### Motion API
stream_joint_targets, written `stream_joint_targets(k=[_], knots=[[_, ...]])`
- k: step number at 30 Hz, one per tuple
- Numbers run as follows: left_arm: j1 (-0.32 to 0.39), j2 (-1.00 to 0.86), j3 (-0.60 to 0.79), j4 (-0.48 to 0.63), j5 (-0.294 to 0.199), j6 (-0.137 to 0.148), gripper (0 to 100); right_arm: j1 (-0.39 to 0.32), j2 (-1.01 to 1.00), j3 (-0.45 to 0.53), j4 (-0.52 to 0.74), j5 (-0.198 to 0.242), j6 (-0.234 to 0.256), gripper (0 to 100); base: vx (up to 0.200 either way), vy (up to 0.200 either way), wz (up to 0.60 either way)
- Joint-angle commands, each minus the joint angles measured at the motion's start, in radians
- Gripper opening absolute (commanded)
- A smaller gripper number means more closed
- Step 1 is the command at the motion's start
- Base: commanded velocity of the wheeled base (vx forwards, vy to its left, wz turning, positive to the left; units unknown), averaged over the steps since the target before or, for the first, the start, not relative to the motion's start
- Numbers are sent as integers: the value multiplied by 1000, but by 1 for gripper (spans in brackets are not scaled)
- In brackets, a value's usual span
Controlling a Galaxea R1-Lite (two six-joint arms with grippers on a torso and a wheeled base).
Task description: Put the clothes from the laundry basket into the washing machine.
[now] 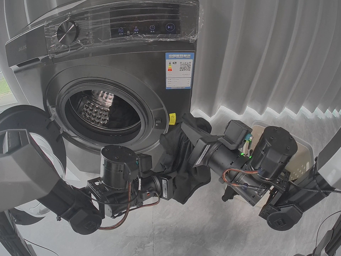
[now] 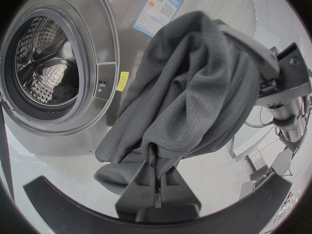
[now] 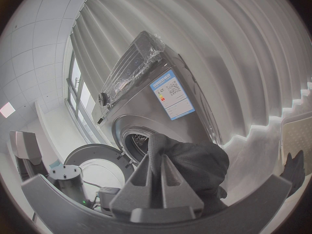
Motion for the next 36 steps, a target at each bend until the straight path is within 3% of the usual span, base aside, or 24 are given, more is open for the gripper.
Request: stream_joint_targets(k=[1,6,15,16,32,36], knots=[[-4,-16,21,-27,0,1,0,-38,15,12,1,0,-2,0,0,0,0],[-27,-62,84,-91,0,1,0,-107,27,47,-2,4,-9,0,0,0,0],[-70,-127,180,-143,0,9,0,-124,7,80,-29,4,-17,0,0,0,0],[-70,-127,187,-151,1,9,0,-127,7,90,-29,8,-17,100,0,0,0],[-95,-144,197,-361,4,6,0,-183,-15,270,-64,12,-43,100,0,0,0],[-108,-144,174,-377,46,9,0,-193,-18,299,-65,11,-45,100,0,0,0]])
